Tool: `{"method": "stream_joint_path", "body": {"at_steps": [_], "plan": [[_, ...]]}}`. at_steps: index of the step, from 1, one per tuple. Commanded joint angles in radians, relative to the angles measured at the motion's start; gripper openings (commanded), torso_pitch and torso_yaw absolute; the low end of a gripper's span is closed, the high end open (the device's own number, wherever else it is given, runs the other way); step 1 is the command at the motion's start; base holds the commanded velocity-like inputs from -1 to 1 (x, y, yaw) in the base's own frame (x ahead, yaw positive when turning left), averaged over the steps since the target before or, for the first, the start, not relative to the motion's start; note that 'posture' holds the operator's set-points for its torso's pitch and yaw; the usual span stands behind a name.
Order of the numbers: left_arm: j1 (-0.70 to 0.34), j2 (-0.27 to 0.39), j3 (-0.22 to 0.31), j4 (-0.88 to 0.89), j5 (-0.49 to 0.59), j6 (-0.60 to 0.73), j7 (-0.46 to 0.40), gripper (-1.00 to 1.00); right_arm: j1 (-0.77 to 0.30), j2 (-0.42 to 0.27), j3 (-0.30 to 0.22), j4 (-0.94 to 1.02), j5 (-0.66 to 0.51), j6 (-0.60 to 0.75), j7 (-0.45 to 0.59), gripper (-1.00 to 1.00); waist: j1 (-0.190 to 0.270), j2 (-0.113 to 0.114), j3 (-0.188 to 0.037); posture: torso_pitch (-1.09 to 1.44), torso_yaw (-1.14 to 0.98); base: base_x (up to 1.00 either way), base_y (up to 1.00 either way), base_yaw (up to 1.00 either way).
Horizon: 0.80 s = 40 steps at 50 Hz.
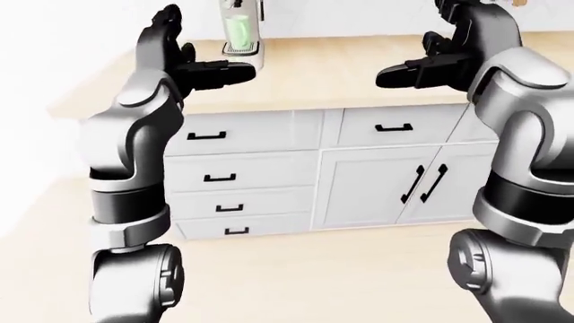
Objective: Press the button on the coffee machine to serve coffee.
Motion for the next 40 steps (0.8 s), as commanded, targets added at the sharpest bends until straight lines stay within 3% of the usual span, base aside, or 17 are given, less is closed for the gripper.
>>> {"method": "stream_joint_path", "body": {"at_steps": [1,6,8,10,11,12,21,24,25,26,27,32,35,36,37,38,40], "plan": [[-0.042,0.024,0.023,-0.031,0.006,-0.032,0.002,1.00,-0.037,-0.005,0.000,-0.031,0.006,-0.037,-0.003,1.00,0.010,-0.010,-0.037,0.00,0.00,0.18,0.32,0.00],[-0.047,0.024,0.024,-0.038,0.002,-0.024,0.007,1.00,-0.030,-0.005,-0.001,-0.040,0.014,-0.035,-0.006,1.00,0.003,0.036,-0.019,0.00,0.00,0.20,0.29,0.00],[-0.045,0.024,0.024,-0.037,0.002,-0.026,0.007,1.00,-0.035,-0.008,0.002,-0.039,0.017,-0.031,-0.006,1.00,-0.005,0.080,-0.021,0.00,0.00,0.21,0.29,0.00],[-0.042,0.023,0.023,-0.034,0.003,-0.031,0.006,1.00,-0.039,-0.011,0.002,-0.034,0.018,-0.033,-0.005,1.00,-0.013,0.154,-0.065,0.00,0.00,0.21,0.28,0.00],[-0.043,0.023,0.023,-0.037,0.003,-0.027,0.007,1.00,-0.042,-0.011,0.003,-0.036,0.018,-0.028,-0.005,1.00,-0.001,0.120,-0.032,0.00,0.00,0.21,0.27,0.00],[-0.043,0.023,0.023,-0.037,0.002,-0.027,0.007,1.00,-0.042,-0.011,0.004,-0.034,0.018,-0.030,-0.005,1.00,-0.004,0.131,-0.019,0.00,0.00,0.21,0.27,0.00],[-0.028,0.024,0.024,-0.042,0.002,-0.029,0.009,1.00,-0.032,0.004,0.011,-0.028,0.016,-0.042,-0.007,1.00,0.013,0.034,-0.017,0.00,0.00,0.21,0.29,0.00],[-0.036,0.024,0.025,-0.043,0.001,-0.025,0.011,1.00,-0.038,0.000,0.010,-0.028,0.017,-0.038,-0.003,1.00,0.021,-0.036,-0.037,0.00,0.00,0.21,0.29,0.00],[-0.037,0.024,0.025,-0.046,0.000,-0.022,0.012,1.00,-0.039,0.000,0.010,-0.029,0.017,-0.037,-0.003,1.00,0.012,0.010,-0.027,0.00,0.00,0.20,0.28,0.00],[-0.038,0.024,0.025,-0.047,-0.001,-0.021,0.012,1.00,-0.040,-0.002,0.010,-0.026,0.018,-0.039,-0.001,1.00,0.019,-0.015,-0.030,0.00,0.00,0.22,0.29,0.00],[-0.039,0.024,0.026,-0.047,-0.002,-0.019,0.013,1.00,-0.042,-0.003,0.010,-0.027,0.018,-0.036,0.000,1.00,0.015,-0.015,-0.032,0.00,0.00,0.21,0.29,0.00],[-0.039,0.025,0.024,-0.048,-0.002,-0.020,0.012,1.00,-0.035,-0.008,0.004,-0.032,0.021,-0.034,0.006,1.00,0.006,0.023,-0.023,0.00,0.00,0.22,0.28,0.00],[-0.032,0.040,0.032,-0.011,0.007,-0.054,-0.008,1.00,-0.033,-0.013,-0.006,-0.027,0.027,-0.036,0.005,1.00,-0.005,0.083,-0.021,0.00,0.00,0.23,0.26,0.00],[-0.036,0.047,0.035,-0.002,0.008,-0.058,-0.012,1.00,-0.037,-0.015,-0.005,-0.015,0.028,-0.044,0.006,1.00,-0.008,0.124,-0.034,0.00,0.00,0.23,0.25,0.00],[-0.041,0.052,0.037,0.009,0.008,-0.062,-0.015,1.00,-0.045,-0.018,-0.007,-0.001,0.029,-0.051,0.005,1.00,-0.012,0.140,-0.053,0.00,0.00,0.23,0.24,0.00],[-0.042,0.059,0.039,0.011,0.007,-0.063,-0.021,1.00,-0.053,-0.023,-0.003,0.018,0.028,-0.061,0.006,1.00,-0.001,0.127,-0.031,0.00,0.00,0.22,0.23,0.00],[-0.028,0.065,0.043,0.015,0.007,-0.074,-0.027,1.00,-0.050,-0.017,-0.006,0.026,0.033,-0.076,0.004,1.00,-0.001,0.120,-0.025,0.00,0.00,0.23,0.23,0.00]]}}
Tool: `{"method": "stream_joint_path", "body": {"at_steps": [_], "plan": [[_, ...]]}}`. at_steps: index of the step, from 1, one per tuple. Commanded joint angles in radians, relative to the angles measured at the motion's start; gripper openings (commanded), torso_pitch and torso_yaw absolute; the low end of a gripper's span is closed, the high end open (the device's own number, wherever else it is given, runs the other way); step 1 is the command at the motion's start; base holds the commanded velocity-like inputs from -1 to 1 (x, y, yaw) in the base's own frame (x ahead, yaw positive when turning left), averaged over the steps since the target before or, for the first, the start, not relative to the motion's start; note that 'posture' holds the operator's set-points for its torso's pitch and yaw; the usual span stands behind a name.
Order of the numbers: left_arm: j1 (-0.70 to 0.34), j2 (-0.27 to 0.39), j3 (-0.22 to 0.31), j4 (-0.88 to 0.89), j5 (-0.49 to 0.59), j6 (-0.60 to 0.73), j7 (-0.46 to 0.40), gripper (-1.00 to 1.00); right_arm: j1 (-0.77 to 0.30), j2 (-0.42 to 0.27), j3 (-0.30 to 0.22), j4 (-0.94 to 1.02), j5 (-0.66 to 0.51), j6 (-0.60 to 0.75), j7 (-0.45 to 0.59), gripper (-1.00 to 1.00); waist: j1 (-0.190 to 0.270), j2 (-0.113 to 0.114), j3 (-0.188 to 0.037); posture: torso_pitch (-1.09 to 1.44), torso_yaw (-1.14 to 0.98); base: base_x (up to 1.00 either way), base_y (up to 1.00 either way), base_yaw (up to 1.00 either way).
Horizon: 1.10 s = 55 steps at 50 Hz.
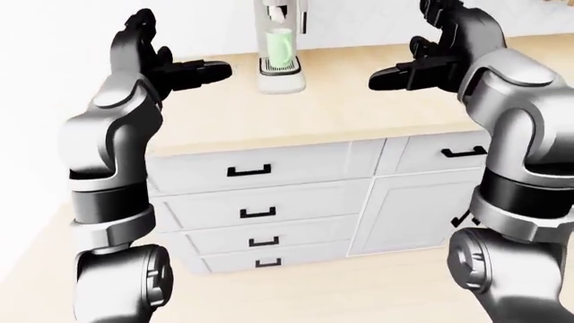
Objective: Press the button on the coffee machine to serve coffee.
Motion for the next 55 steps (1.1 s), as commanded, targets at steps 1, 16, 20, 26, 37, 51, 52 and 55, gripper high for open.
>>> {"method": "stream_joint_path", "body": {"at_steps": [1,16,20,26,37,51,52,55], "plan": [[-0.040,0.007,-0.005,-0.042,-0.005,-0.043,-0.013,1.00,-0.039,-0.013,-0.028,-0.027,-0.002,-0.054,-0.012,1.00,-0.007,-0.004,-0.034,0.00,0.00,0.23,0.23,0.00],[-0.033,-0.004,-0.011,-0.072,-0.014,-0.024,0.003,1.00,-0.001,-0.020,-0.029,-0.022,0.027,-0.103,-0.012,1.00,0.013,-0.112,-0.026,0.00,0.00,0.29,0.12,0.00],[-0.037,-0.006,-0.014,-0.072,-0.011,-0.021,0.001,1.00,-0.001,-0.025,-0.030,-0.024,0.032,-0.100,-0.013,1.00,0.003,-0.098,-0.030,0.00,0.00,0.35,0.00,0.00],[-0.044,-0.007,-0.015,-0.071,-0.007,-0.020,0.003,1.00,0.014,-0.020,-0.033,-0.029,0.038,-0.110,-0.019,1.00,-0.015,0.002,-0.035,0.00,0.00,0.35,0.00,0.00],[-0.042,-0.010,-0.014,-0.076,-0.008,-0.019,0.004,1.00,0.019,-0.021,-0.035,-0.042,0.056,-0.099,-0.023,1.00,0.014,-0.055,-0.023,0.00,0.00,0.35,0.00,0.00],[-0.031,-0.015,-0.014,-0.076,-0.010,-0.027,0.006,1.00,0.032,-0.015,-0.034,-0.047,0.074,-0.110,-0.038,1.00,0.015,-0.091,0.012,0.00,0.00,0.07,0.00,0.00],[-0.031,-0.015,-0.014,-0.078,-0.011,-0.024,0.007,1.00,0.035,-0.015,-0.033,-0.047,0.074,-0.110,-0.039,1.00,0.011,-0.071,0.005,0.00,0.00,0.00,0.00,0.00],[-0.033,-0.013,-0.012,-0.077,-0.014,-0.024,0.006,1.00,0.033,-0.015,-0.030,-0.051,0.073,-0.104,-0.040,1.00,0.001,-0.060,-0.011,0.00,0.00,0.00,0.00,0.00]]}}
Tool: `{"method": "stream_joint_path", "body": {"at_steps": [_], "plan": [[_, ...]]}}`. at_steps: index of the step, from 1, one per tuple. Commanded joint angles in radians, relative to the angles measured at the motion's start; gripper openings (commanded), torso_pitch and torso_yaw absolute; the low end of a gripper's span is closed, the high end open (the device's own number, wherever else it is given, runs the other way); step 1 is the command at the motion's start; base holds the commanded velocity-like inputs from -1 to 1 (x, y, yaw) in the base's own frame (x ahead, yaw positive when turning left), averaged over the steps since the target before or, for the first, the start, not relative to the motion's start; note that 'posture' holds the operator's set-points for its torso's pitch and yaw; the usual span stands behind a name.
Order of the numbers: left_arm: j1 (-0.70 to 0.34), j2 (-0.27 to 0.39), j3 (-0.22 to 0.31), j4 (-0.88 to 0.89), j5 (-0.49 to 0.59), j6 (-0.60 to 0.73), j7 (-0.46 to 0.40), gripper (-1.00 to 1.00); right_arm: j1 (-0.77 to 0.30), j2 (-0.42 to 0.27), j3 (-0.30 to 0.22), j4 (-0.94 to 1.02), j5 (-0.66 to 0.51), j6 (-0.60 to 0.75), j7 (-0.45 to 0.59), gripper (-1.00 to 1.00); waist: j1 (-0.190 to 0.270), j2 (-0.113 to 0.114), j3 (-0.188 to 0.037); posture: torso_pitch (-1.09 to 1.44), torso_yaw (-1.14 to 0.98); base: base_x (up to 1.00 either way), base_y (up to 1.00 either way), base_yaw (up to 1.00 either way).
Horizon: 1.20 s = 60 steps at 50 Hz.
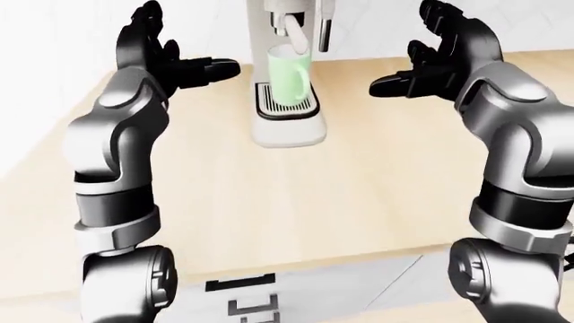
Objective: Press the button on the coffee machine to serve coffee.
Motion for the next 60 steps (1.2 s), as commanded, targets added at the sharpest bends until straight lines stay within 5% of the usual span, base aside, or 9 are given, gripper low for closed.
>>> {"method": "stream_joint_path", "body": {"at_steps": [1,10,26,41,50,51,54,57,60], "plan": [[-0.031,0.008,0.002,-0.024,0.000,-0.029,-0.002,1.00,-0.035,-0.016,-0.013,-0.027,-0.002,-0.026,-0.003,1.00,-0.002,0.004,-0.041,0.00,0.00,0.00,0.00,0.00],[0.006,0.001,0.001,-0.038,0.007,-0.041,-0.012,1.00,-0.021,-0.012,-0.017,-0.033,-0.003,-0.032,-0.013,1.00,-0.001,-0.017,-0.059,0.00,0.00,0.00,0.00,0.00],[0.049,-0.004,0.008,-0.061,0.005,-0.047,-0.011,1.00,-0.040,-0.018,-0.011,0.019,-0.024,-0.066,0.002,1.00,0.000,0.009,-0.037,0.00,0.00,-0.01,0.00,0.25],[0.041,-0.008,0.004,-0.047,0.001,-0.056,-0.008,1.00,-0.028,-0.017,-0.007,0.021,-0.063,-0.054,0.006,1.00,0.005,0.000,-0.039,0.00,0.00,-0.01,0.00,0.11],[0.040,-0.007,0.003,-0.039,0.005,-0.062,-0.011,1.00,-0.028,-0.010,-0.005,0.018,-0.067,-0.054,0.003,1.00,-0.006,0.002,-0.054,0.00,0.00,0.00,0.00,0.00],[0.040,-0.007,0.003,-0.040,0.005,-0.060,-0.009,1.00,-0.025,-0.016,0.006,0.015,-0.074,-0.054,0.010,1.00,-0.007,0.001,-0.082,0.00,0.00,0.32,0.00,0.00],[0.042,-0.009,0.003,-0.035,0.006,-0.067,-0.011,1.00,-0.023,-0.009,0.006,0.014,-0.082,-0.056,0.018,1.00,-0.001,0.014,-0.005,0.00,0.00,0.66,0.00,0.00],[0.038,-0.007,0.004,-0.037,0.005,-0.061,-0.010,1.00,-0.027,-0.006,0.005,0.016,-0.086,-0.057,0.023,1.00,-0.012,0.030,-0.033,0.00,0.00,0.68,0.00,0.00],[0.041,-0.008,0.003,-0.030,0.008,-0.071,-0.012,1.00,-0.033,-0.003,0.005,0.020,-0.090,-0.060,0.025,1.00,-0.018,0.092,-0.056,0.00,0.00,0.69,0.00,0.00]]}}
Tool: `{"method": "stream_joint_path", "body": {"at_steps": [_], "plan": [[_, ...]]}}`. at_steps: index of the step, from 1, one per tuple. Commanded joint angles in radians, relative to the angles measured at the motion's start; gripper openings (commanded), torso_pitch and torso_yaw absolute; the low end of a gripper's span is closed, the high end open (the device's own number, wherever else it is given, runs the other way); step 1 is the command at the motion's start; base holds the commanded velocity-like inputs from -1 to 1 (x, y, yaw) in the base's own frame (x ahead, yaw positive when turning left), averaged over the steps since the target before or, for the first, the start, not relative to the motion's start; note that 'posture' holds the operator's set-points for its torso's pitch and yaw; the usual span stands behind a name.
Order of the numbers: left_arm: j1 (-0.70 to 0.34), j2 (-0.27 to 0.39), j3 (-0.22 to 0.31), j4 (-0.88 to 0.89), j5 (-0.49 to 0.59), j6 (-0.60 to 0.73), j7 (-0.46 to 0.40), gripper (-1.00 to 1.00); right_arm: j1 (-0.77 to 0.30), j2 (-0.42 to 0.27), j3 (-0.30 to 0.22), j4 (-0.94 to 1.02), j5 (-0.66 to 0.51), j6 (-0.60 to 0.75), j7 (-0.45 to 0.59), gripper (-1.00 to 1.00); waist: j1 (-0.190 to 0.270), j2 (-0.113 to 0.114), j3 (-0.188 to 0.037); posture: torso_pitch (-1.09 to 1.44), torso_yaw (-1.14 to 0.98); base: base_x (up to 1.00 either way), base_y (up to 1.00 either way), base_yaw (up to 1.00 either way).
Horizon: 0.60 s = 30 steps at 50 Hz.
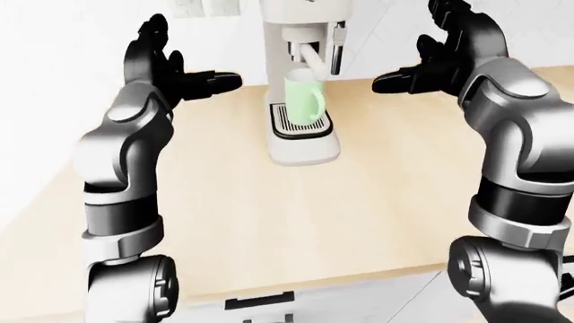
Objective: Press the button on the coffee machine to serve coffee.
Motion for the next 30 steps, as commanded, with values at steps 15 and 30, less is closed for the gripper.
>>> {"method": "stream_joint_path", "body": {"at_steps": [15,30], "plan": [[-0.043,0.017,0.009,0.003,0.000,-0.032,0.007,1.00,-0.051,-0.005,0.000,0.012,-0.009,-0.011,-0.001,1.00,-0.002,-0.106,-0.011,0.00,0.00,0.16,0.00,0.00],[-0.047,0.018,0.011,-0.004,-0.007,-0.022,0.012,1.00,-0.058,-0.017,-0.007,0.031,-0.013,-0.016,-0.001,1.00,-0.013,-0.026,-0.006,0.00,0.00,0.00,0.00,0.00]]}}
